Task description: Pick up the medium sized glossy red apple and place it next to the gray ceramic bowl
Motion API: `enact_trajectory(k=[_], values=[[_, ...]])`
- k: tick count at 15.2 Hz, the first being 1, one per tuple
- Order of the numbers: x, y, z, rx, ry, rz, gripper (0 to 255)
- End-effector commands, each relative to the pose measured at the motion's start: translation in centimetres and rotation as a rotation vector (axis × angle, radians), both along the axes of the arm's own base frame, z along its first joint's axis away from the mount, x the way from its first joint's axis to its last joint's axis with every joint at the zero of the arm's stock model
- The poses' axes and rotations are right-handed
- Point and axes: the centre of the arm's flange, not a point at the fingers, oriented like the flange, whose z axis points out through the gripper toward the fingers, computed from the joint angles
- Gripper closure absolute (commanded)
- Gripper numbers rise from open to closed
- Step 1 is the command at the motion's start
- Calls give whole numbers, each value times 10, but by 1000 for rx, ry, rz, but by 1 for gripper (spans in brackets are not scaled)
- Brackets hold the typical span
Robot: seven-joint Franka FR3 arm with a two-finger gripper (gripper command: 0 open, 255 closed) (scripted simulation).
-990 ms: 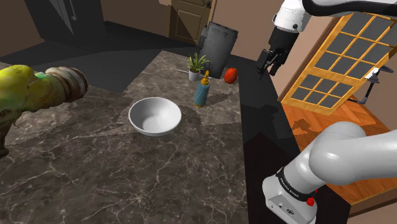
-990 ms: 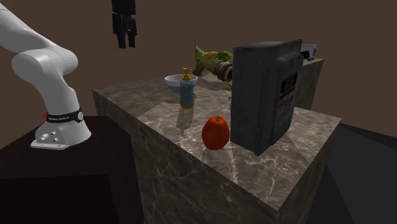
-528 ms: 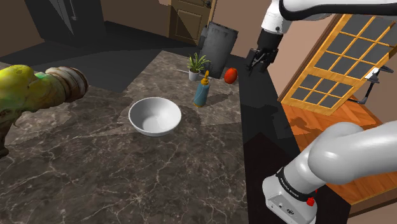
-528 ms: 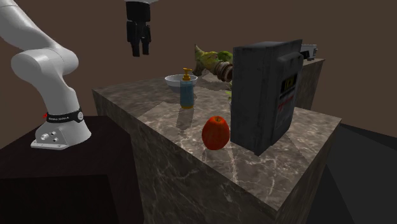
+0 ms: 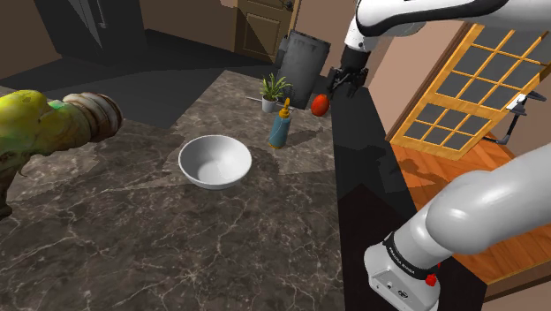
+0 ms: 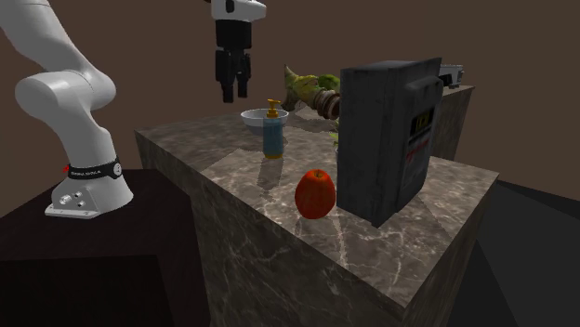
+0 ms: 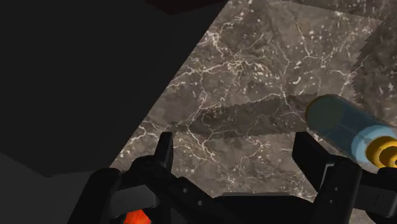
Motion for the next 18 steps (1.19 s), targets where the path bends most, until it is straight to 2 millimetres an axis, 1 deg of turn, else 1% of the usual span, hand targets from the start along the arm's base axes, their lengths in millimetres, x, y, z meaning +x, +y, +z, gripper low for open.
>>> enact_trajectory(k=[1,9,18], values=[[22,-17,-9,-5,-4,-24,0],[94,-82,-45,-22,-13,-121,0],[168,-164,-83,-41,-25,-229,0]])
